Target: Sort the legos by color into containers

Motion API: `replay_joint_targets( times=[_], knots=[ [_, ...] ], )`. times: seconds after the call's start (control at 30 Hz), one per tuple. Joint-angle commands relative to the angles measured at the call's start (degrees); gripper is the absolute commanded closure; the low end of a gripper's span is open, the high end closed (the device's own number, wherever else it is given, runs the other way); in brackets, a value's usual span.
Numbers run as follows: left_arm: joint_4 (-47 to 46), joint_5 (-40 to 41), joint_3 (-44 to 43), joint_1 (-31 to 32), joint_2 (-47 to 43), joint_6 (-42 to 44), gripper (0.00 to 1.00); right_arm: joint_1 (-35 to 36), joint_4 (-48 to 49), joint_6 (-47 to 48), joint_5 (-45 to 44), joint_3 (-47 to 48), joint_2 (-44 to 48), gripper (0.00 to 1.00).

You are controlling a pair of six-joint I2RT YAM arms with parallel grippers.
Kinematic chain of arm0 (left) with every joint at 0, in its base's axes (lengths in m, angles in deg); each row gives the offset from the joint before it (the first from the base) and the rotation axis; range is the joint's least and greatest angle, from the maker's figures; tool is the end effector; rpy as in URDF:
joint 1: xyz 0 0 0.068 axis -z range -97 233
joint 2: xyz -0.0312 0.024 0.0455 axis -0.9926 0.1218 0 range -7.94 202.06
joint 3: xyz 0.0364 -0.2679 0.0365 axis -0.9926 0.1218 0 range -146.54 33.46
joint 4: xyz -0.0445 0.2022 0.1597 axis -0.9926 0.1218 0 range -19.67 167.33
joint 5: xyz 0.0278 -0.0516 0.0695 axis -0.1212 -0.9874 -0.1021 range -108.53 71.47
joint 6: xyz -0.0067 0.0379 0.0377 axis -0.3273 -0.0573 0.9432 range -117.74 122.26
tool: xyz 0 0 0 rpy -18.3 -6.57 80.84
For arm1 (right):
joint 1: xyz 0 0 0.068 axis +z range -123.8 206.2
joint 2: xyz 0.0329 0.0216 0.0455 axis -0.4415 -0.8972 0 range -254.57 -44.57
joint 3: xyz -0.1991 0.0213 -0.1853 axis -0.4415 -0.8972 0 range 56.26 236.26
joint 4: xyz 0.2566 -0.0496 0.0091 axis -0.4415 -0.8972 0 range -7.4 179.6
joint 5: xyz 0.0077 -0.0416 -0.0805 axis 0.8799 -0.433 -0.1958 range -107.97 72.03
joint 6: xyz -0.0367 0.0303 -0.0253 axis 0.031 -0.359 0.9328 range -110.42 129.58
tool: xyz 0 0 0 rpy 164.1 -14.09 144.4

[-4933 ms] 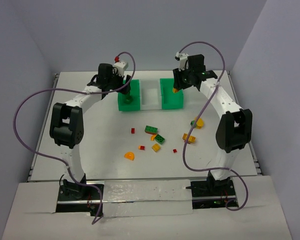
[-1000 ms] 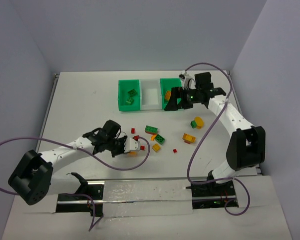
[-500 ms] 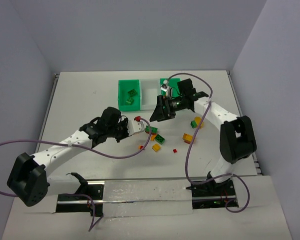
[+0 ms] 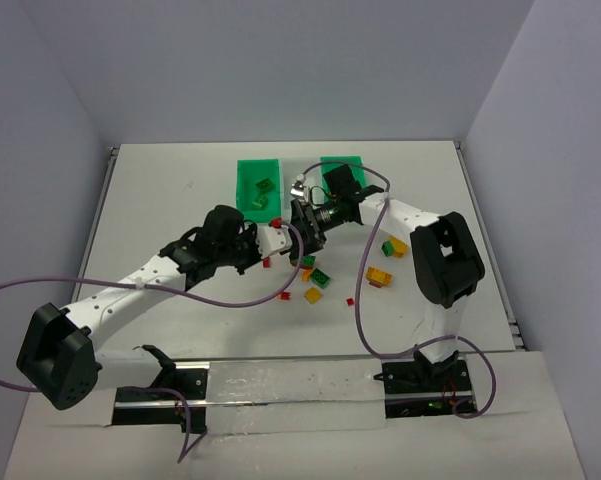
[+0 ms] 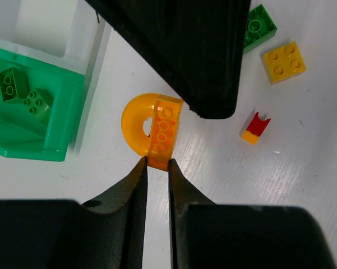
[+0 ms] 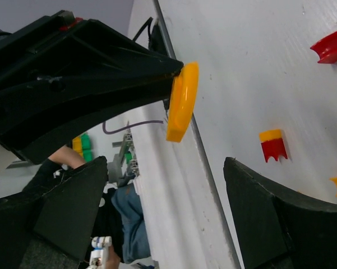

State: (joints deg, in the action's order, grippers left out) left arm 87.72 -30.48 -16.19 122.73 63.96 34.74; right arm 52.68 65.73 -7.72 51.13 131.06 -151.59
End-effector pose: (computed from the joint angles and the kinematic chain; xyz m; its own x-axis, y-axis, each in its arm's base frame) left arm 0.2040 -0.1791 0.2578 -0.0123 0.6933 -0.7206 0.8943 0.3300 0.3021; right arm 0.3298 0.2014 0.2141 -0.8953 -0.3274 -0.3020 -0.3763 0.1931 0.9062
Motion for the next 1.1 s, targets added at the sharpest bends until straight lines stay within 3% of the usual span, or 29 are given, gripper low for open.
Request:
replay_joint_targets(
  times=[0.0,0.07,0.33,0.43,0.57,0.6,0.63,0.67,0.73,0.77,0.87,0.93,1.07],
  knots=[
    [-1.9,-0.1,-3.3,0.8,0.5,-1.6,1.0,0.5,1.9,-2.2,3.1,3.9,-2.4,0.12],
    [-1.7,-0.1,-3.7,0.9,0.7,-1.7,1.0,0.9,1.7,-2.0,2.9,4.6,-3.3,0.15],
    [-1.4,0.1,-5.4,1.8,1.4,-2.3,1.0,1.2,0.4,-1.8,2.2,8.1,-6.7,0.43],
    [-1.3,0.1,-5.7,2.1,1.8,-2.7,1.0,1.1,0.2,-1.5,2.8,8.7,-7.1,0.6],
    [-1.5,0.7,-5.8,2.3,2.1,-2.8,0.97,1.2,-0.1,-0.7,4.0,9.0,-6.4,0.89],
    [-1.4,0.7,-5.8,2.3,2.1,-2.8,0.87,1.2,-0.2,-0.4,4.8,9.0,-6.2,0.94],
    [-1.0,0.7,-5.9,2.3,2.2,-2.8,0.71,1.0,-0.3,-0.2,5.7,8.7,-5.7,1.0],
    [-0.5,1.0,-5.9,2.3,2.1,-2.9,0.56,0.9,-0.3,0.1,5.7,8.3,-5.0,1.0],
    [0.2,1.8,-5.7,2.2,1.7,-3.0,0.16,-0.1,-0.9,1.1,5.1,7.8,-3.3,1.0],
    [0.7,2.2,-5.6,2.2,1.4,-3.0,0.01,-0.9,-1.7,1.7,4.5,7.7,-2.6,1.0],
    [2.2,2.4,-4.8,1.0,-0.4,-3.6,0.01,-5.5,-8.2,8.2,-2.0,9.9,-0.9,1.0],
    [3.4,2.3,-4.7,-1.2,-2.3,-5.3,0.01,-11.2,-12.1,11.4,-14.2,13.2,1.2,1.0],
    [5.2,0.9,-6.9,-5.4,-3.6,-12.4,0.01,-15.9,-11.2,14.3,-33.6,16.3,5.3,1.0]
  ],
)
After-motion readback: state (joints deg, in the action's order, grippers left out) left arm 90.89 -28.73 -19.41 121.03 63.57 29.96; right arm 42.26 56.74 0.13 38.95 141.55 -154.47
